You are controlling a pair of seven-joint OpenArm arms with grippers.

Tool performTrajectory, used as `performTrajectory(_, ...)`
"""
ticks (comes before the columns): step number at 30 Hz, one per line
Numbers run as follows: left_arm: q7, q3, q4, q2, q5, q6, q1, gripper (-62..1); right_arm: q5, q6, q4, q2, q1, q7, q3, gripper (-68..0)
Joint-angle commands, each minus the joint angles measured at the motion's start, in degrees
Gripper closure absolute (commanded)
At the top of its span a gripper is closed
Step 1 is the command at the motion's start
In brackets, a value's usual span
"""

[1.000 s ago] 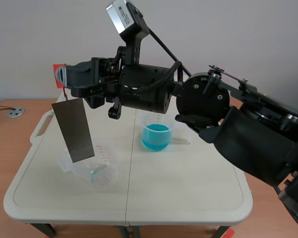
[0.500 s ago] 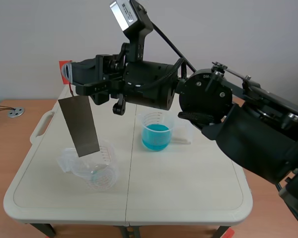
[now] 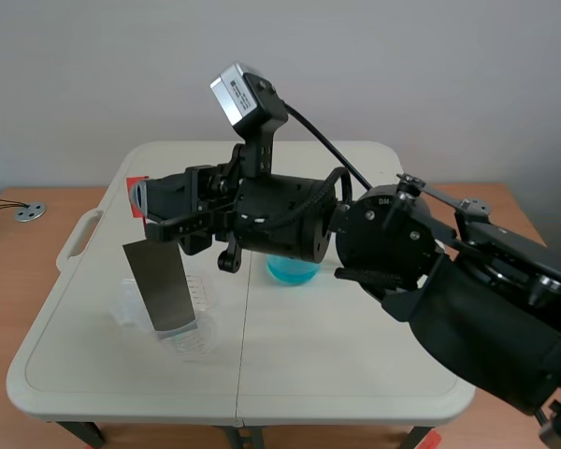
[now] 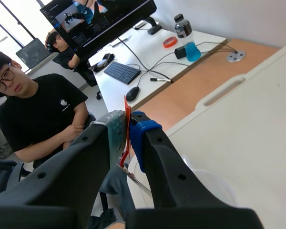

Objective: Hold the metal plate by the orange handle, dip it into the blue solution, take it out and point at it, then put the plate back in the beaker on the left.
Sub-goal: 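Put the plate into the left beaker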

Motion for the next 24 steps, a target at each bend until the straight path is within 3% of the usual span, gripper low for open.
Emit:
performTrajectory(1, -0.3, 0.0, 0.2, -0.4, -0.2, 0.0, 0.9, -7.7, -0.1, 0.2, 1.1, -0.7, 0.1, 1.1, 0.3, -1.5)
performTrajectory(7, -0.3, 0.0, 0.2, -0.5, -0.2, -0.1, 0.9, -7.7, -1.5, -4.0, 1.0, -1.9, -3.3, 1.1, 0.3, -1.5)
performTrajectory(11, -0.3, 0.0, 0.2, -0.4, -0.2, -0.1, 0.9, -7.7, -3.4, -4.5, 1.0, -2.3, -4.1, 1.1, 0.3, -1.5)
performTrajectory(15, -0.3, 0.0, 0.2, -0.3, -0.1, -0.1, 0.9, -7.7, -6.3, -7.0, 1.0, -2.6, -4.0, 1.6, 0.7, -1.5)
performTrajectory(24, -0.3, 0.0, 0.2, -0.3, -0.1, -0.1, 0.9, -7.7, -10.1, -7.1, 1.0, -2.8, -4.0, 2.4, 2.3, -2.3)
